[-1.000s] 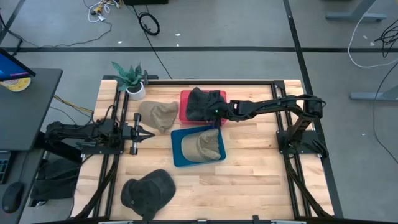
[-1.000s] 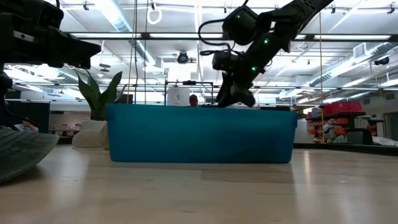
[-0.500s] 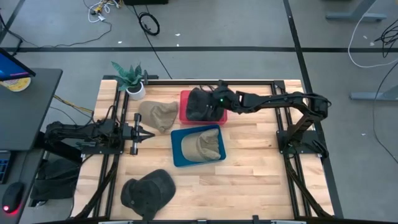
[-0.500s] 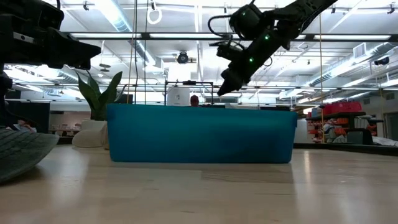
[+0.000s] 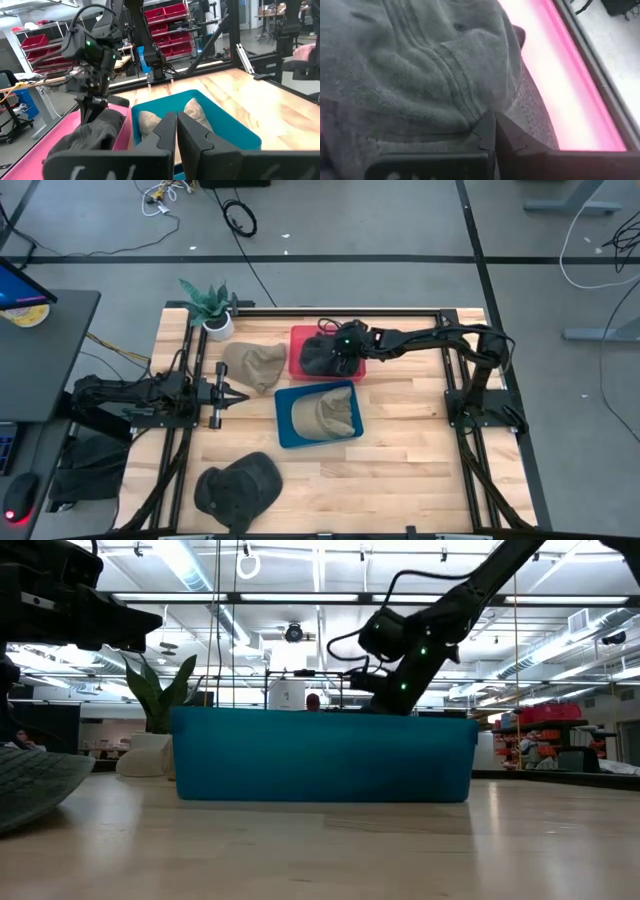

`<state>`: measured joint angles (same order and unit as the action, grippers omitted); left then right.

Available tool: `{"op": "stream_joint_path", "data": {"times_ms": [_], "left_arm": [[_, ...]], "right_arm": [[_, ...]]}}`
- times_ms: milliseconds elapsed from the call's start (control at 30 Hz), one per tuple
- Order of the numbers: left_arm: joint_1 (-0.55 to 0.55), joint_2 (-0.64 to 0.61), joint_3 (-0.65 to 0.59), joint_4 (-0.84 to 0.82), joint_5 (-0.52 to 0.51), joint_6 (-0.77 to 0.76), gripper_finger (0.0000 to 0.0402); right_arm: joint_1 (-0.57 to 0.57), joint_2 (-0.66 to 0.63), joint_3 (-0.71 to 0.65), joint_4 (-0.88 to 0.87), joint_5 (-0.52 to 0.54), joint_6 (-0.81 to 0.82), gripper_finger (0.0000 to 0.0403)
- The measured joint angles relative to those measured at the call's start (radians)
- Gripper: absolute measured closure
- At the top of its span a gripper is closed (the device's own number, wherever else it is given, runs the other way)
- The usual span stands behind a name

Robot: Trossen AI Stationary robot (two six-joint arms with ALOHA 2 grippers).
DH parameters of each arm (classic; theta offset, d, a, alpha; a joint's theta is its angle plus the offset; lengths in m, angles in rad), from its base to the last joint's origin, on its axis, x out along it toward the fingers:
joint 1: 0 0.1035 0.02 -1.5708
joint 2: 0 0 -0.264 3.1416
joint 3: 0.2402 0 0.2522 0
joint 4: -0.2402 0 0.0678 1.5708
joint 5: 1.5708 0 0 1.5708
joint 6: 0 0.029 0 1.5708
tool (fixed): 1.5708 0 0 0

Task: Pick & Place hat
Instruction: Put the top black cap into the red bin, then put the black cap into the red bin

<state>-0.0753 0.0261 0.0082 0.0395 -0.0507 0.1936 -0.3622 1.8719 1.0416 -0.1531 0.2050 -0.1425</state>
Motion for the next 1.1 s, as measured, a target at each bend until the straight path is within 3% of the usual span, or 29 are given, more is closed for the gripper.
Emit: {"op": "stream_joint_path", "data": {"times_ms": [300,600,767,900,1100], "left_arm": [[0.0,0.0,0.0,0.001,0.0,0.0,0.0383],[0.0,0.0,0.0,0.001,0.0,0.0,0.0383],[0.0,0.0,0.0,0.001,-0.001,0.0,0.0383],[0.0,0.0,0.0,0.0,0.0,0.0,0.0383],[0.0,0.0,0.0,0.001,-0.001,0.0,0.0383]], "right_arm": [[-0.002,-0.056,-0.011,0.02,-0.021,0.001,0.0402],[0.014,-0.258,-0.015,-0.036,-0.016,0.025,0.0397],[0.027,-0.362,-0.015,-0.065,-0.016,0.18,0.0382],[0.058,-0.433,-0.022,-0.259,-0.106,0.4,0.0377],[0.213,-0.587,-0.231,-0.042,-0.094,0.367,0.0376]]}}
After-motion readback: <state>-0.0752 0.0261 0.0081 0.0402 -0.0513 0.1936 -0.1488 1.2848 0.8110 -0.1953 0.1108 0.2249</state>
